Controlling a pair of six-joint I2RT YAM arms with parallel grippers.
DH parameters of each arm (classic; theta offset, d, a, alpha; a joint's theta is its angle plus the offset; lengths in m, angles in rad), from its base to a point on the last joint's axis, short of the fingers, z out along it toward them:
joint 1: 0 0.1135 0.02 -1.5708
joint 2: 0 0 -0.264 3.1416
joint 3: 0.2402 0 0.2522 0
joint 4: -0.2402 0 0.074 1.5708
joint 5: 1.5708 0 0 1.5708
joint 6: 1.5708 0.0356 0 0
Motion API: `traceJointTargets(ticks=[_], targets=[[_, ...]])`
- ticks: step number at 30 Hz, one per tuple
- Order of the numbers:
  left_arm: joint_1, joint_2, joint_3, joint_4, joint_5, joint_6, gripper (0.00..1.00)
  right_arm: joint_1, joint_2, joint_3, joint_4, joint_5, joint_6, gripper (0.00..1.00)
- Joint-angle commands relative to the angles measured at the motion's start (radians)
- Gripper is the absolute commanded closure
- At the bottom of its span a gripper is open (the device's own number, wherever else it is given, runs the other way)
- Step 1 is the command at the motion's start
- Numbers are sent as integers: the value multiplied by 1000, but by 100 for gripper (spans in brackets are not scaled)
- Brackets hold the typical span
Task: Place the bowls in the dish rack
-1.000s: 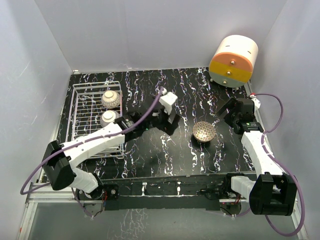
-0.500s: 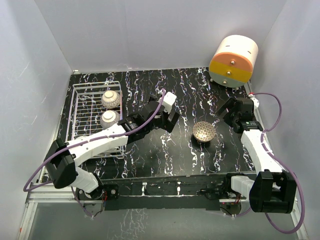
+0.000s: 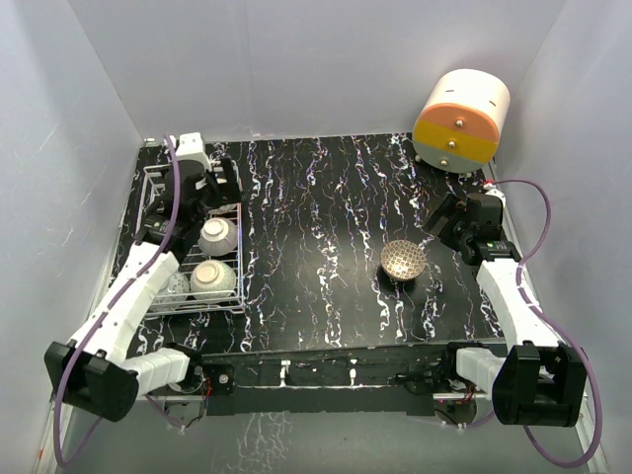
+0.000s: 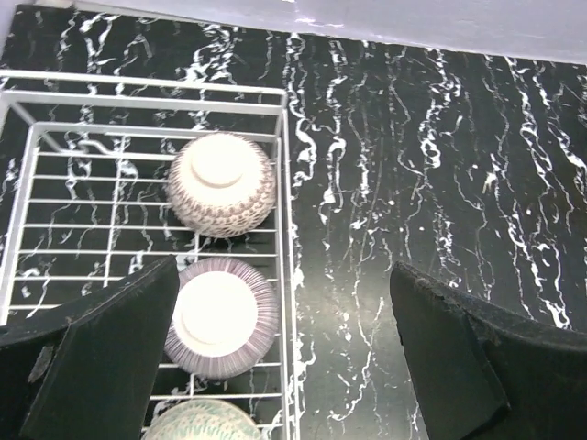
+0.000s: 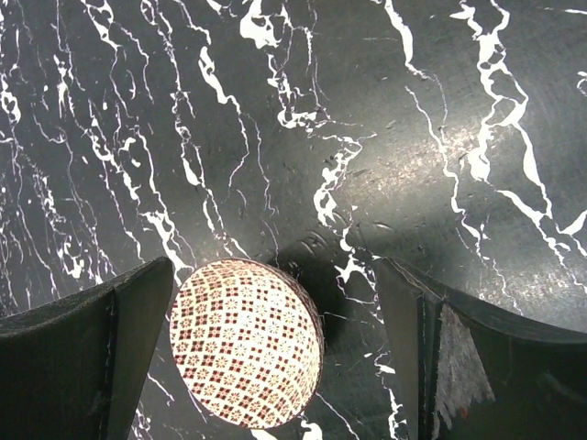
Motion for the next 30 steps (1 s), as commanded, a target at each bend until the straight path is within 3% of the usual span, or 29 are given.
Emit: traceJointTargets(ticks=[1, 5, 11, 21, 30], targets=[[60, -37, -44, -105, -26, -25, 3, 7, -6, -9, 62, -51, -18, 3], [86, 10, -66, -140, 37, -35, 3, 13, 8, -12, 68, -57, -20, 3], [101, 99, -86, -203, -92, -52, 3, 13, -1, -37, 77, -46, -26, 2], [142, 197, -80, -200, -133, -48, 3, 14, 1, -51, 86, -35, -34, 2], [164, 248, -91, -157, -58, -39, 4, 24, 6, -55, 98, -29, -29, 2]])
